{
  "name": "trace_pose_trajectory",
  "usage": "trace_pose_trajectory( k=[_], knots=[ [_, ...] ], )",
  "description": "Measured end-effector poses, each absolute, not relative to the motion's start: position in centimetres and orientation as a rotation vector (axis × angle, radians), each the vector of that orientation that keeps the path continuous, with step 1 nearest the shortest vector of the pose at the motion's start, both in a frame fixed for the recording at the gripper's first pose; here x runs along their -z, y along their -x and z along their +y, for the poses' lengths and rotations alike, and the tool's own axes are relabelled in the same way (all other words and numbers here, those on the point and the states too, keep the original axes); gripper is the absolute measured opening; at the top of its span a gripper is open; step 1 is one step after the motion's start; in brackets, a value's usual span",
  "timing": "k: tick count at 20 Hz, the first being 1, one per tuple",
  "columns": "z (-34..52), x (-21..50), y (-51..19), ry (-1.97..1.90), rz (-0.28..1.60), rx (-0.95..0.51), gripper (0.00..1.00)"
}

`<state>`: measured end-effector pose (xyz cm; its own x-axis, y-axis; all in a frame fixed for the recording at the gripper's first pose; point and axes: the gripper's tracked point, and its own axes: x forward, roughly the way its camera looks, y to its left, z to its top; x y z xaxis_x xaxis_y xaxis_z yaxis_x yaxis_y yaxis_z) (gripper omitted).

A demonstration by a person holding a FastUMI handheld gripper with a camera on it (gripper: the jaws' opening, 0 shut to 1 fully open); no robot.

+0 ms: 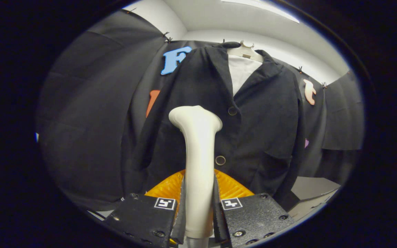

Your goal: Iron the clothes twice with a garment steamer, once on the left side and once on the right side.

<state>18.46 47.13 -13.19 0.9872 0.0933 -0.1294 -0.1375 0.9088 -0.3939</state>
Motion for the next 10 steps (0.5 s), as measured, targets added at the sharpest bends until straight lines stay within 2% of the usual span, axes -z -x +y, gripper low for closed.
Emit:
trace_pose_trajectory(
  k=[10],
  knots=[
    [45.8,17.9,-16.4,0.455,0.204,-0.125,0.35]
  ],
)
